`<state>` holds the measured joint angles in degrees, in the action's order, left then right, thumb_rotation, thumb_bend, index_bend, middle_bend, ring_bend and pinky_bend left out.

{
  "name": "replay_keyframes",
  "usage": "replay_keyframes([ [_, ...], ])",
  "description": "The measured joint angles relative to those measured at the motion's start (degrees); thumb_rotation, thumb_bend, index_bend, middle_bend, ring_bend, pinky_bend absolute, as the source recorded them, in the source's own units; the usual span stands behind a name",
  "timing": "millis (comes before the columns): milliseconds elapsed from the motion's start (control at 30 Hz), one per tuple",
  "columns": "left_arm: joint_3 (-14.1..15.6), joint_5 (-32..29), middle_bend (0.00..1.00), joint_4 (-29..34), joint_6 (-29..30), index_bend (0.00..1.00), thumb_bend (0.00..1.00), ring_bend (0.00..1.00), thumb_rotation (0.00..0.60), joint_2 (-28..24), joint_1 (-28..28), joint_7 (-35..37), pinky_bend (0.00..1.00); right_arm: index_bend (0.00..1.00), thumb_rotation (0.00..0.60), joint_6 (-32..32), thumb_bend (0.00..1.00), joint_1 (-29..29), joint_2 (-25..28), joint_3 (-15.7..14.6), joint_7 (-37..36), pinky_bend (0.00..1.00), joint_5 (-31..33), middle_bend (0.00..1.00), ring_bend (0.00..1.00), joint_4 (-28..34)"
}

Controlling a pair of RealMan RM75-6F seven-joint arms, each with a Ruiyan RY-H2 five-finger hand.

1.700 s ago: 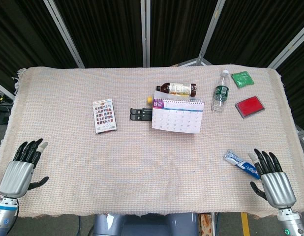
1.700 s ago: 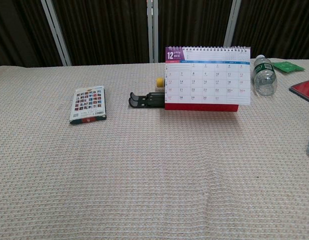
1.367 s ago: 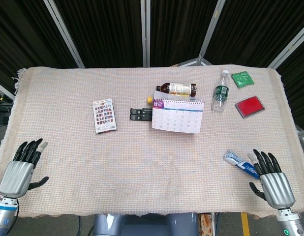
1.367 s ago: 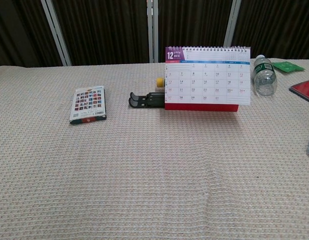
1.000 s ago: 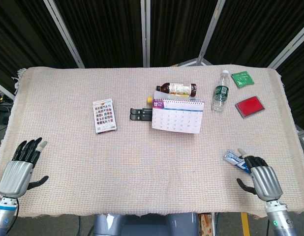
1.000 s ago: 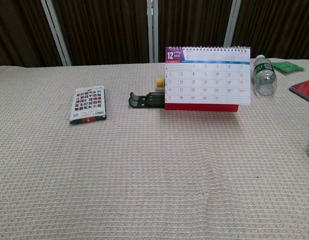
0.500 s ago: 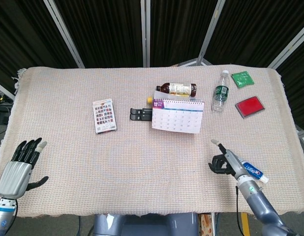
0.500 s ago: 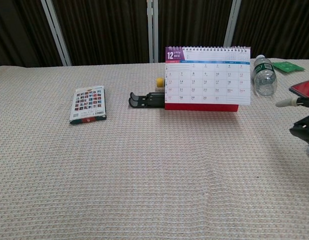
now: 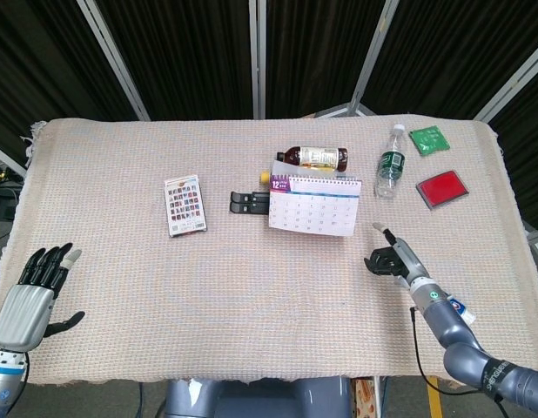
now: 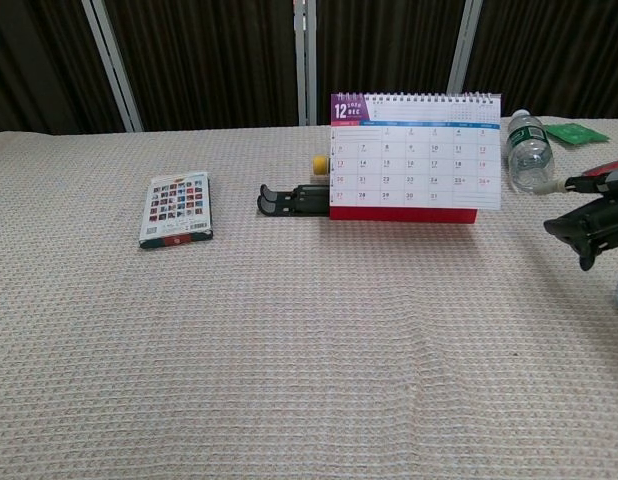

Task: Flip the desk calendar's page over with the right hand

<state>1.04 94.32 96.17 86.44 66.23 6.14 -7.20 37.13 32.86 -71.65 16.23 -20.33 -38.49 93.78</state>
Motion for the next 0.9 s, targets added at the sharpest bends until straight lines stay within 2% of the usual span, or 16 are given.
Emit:
replay_keyframes([
  [133,0.0,0.0,0.00,0.0,-0.1,0.00,0.12,0.00,0.600,0.1,0.0,0.0,0.00,0.02,0.600,-1.9,0.39,1.0,-0.5,-0.2,0.2,0.58,1.0,0.70,0.67,-0.4],
  [267,0.1,0.3,0.00,0.2,-0.2,0.00,0.12,0.00,0.600,0.1,0.1,-0.1,0.00,0.10,0.600,-4.2,0.41,1.5,-0.7,0.4,-0.7,0.58,0.3,0.71,0.67,0.3],
  [400,0.3,0.6,0.00,0.3,-0.1,0.00,0.12,0.00,0.600,-0.1,0.1,-0.1,0.00,0.15,0.600,-5.2,0.43,1.7,-0.4,1.2,-1.1,0.58,-3.2,0.71,0.68,1.9],
  [733,0.5,1.1,0.00,0.2,0.1,0.00,0.12,0.00,0.600,-0.4,0.1,1.1,0.00,0.17,0.600,-3.7,0.45,0.9,1.5,4.8,-3.2,0.57,-12.4,0.72,0.68,8.4],
  [833,0.5,1.2,0.00,0.2,0.1,0.00,0.12,0.00,0.600,-0.4,0.1,1.3,0.00,0.18,0.600,-2.4,0.45,1.2,2.5,5.5,-2.9,0.54,-13.7,0.66,0.64,9.7],
  [900,0.6,1.2,0.00,0.2,0.0,0.00,0.12,0.00,0.600,-0.5,0.1,1.4,0.00,0.19,0.600,-1.3,0.44,1.5,2.8,5.9,-2.2,0.52,-13.9,0.57,0.57,10.2],
])
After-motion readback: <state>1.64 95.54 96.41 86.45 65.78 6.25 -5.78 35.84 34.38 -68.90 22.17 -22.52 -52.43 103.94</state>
